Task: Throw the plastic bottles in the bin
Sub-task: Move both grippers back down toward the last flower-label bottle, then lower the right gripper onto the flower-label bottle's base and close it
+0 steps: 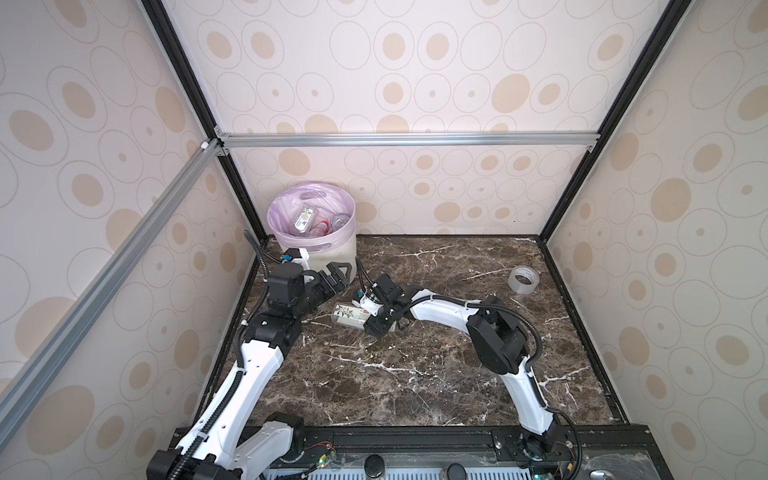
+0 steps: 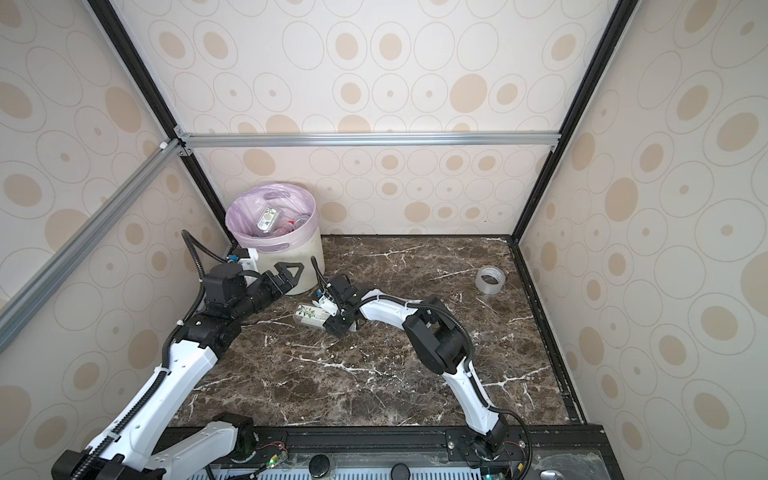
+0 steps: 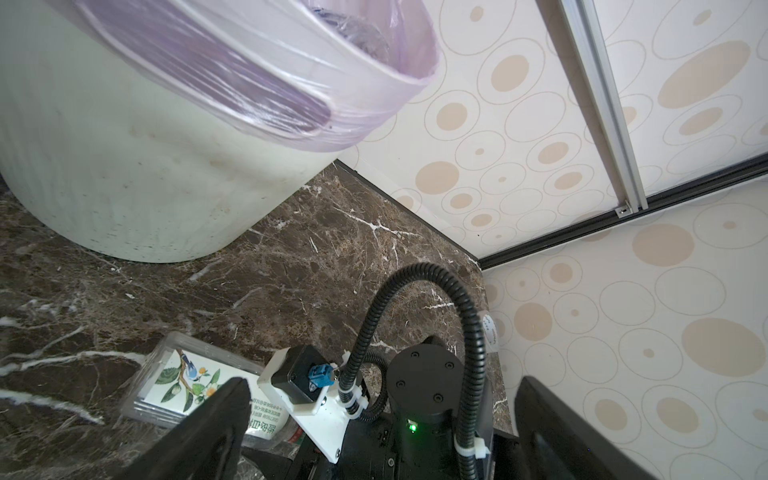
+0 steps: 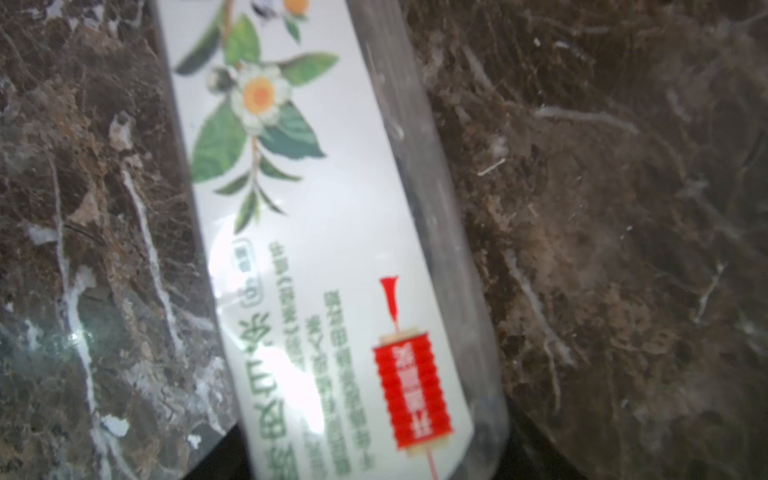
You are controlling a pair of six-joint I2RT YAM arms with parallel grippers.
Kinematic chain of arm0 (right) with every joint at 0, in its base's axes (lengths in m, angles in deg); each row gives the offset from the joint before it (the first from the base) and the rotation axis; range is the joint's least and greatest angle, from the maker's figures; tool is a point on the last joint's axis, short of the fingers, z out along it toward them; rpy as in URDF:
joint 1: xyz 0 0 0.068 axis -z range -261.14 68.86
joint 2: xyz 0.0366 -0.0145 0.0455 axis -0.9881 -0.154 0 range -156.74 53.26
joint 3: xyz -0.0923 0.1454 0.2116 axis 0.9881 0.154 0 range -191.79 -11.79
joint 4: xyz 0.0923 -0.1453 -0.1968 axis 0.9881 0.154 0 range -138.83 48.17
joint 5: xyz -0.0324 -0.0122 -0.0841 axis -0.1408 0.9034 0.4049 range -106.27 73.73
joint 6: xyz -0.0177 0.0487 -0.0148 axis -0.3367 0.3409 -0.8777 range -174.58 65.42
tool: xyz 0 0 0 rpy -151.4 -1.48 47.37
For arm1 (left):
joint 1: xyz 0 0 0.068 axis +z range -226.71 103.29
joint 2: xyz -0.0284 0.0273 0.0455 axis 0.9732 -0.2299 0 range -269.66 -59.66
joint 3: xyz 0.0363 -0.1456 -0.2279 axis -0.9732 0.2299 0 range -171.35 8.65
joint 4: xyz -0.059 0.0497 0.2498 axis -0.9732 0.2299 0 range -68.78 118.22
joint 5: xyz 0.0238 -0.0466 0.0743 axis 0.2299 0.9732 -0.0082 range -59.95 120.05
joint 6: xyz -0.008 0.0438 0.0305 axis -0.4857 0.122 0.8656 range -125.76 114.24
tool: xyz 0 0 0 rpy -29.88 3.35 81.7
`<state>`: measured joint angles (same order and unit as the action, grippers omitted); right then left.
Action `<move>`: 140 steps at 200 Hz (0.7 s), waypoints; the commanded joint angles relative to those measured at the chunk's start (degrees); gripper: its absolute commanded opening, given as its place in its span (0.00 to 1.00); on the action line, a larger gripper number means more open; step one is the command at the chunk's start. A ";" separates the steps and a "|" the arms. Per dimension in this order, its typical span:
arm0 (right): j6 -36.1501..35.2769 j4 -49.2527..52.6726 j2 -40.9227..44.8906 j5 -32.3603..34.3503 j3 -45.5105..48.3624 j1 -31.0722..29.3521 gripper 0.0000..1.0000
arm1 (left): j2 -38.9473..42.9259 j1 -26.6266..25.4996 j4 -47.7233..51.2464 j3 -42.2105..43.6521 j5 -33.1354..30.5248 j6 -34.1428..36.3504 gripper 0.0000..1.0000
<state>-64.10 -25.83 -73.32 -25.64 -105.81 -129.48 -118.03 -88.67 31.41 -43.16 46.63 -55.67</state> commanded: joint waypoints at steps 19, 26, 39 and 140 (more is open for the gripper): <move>3.74 -1.30 7.22 1.13 7.92 1.73 0.62 | -1.03 -0.60 1.05 -2.54 -0.65 1.42 0.99; 4.98 -2.10 8.46 0.85 9.76 2.43 0.59 | -1.34 -1.10 0.95 -2.72 -1.11 1.52 0.99; 7.24 -3.62 10.86 0.51 12.96 4.03 0.57 | -1.89 -2.75 0.94 -3.43 -2.53 1.90 0.99; 12.77 -1.66 27.71 0.40 17.82 12.61 0.53 | -11.42 -13.94 -4.24 -9.84 -6.35 0.44 0.99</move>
<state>-51.99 -29.52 -49.28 -25.27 -86.18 -117.00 -127.04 -101.13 30.36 -49.20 41.38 -55.01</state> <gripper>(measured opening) 0.529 0.992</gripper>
